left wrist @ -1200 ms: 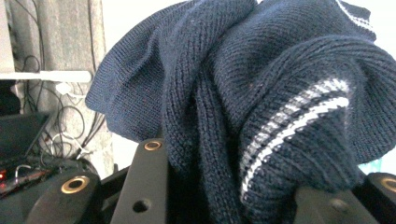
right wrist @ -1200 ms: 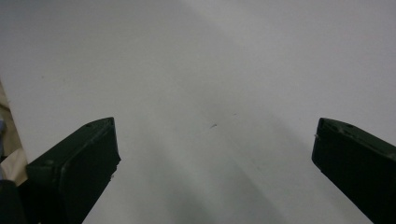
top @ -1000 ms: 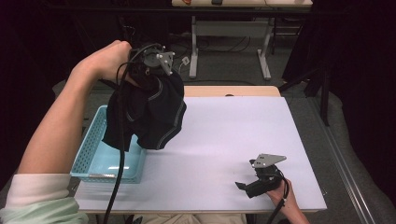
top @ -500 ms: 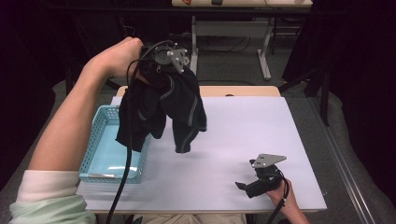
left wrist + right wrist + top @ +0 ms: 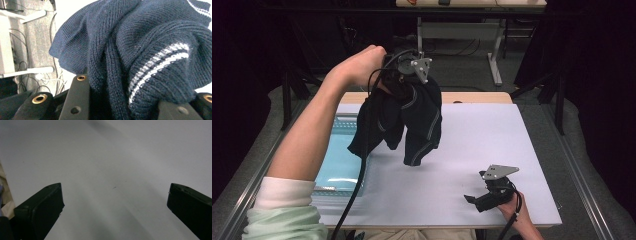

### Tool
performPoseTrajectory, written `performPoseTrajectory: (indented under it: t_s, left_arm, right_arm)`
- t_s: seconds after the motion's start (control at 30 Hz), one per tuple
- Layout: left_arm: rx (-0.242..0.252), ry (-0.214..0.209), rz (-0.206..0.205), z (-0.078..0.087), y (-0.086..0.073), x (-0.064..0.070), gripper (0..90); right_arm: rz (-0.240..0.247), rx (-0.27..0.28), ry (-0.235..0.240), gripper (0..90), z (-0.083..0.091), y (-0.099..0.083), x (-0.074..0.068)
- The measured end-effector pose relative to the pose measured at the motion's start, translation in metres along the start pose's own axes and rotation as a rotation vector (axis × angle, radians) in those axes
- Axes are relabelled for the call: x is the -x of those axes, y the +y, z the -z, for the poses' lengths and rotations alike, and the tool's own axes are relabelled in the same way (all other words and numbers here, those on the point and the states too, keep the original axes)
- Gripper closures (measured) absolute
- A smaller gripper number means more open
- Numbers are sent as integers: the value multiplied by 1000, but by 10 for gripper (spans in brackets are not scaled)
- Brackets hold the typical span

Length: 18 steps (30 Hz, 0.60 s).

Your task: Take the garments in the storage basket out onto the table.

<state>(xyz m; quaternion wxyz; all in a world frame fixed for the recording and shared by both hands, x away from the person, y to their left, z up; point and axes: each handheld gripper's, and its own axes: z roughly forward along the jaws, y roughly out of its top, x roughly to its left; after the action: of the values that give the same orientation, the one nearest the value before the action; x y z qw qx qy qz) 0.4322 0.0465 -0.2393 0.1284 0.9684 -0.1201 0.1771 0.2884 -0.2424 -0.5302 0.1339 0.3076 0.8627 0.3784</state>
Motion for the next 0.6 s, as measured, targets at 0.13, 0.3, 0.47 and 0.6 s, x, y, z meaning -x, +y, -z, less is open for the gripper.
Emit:
performPoseTrajectory:
  t_s: [0.13, 0.3, 0.47, 0.6]
  left_arm:
    - [16, 6, -2, -2, 5, -2, 679]
    - [51, 10, -3, -7, 11, -2, 678]
    - [73, 10, -4, -21, 17, -2, 676]
    - [100, 4, 6, -36, 19, 0, 675]
  right_arm:
    - [-19, 44, 16, 1, -3, -1, -1]
    - [-18, 37, 20, 0, -3, -1, -1]
    - [-20, 37, 22, 1, -2, -1, -1]
    - [-16, 29, 22, 1, -2, -1, -1]
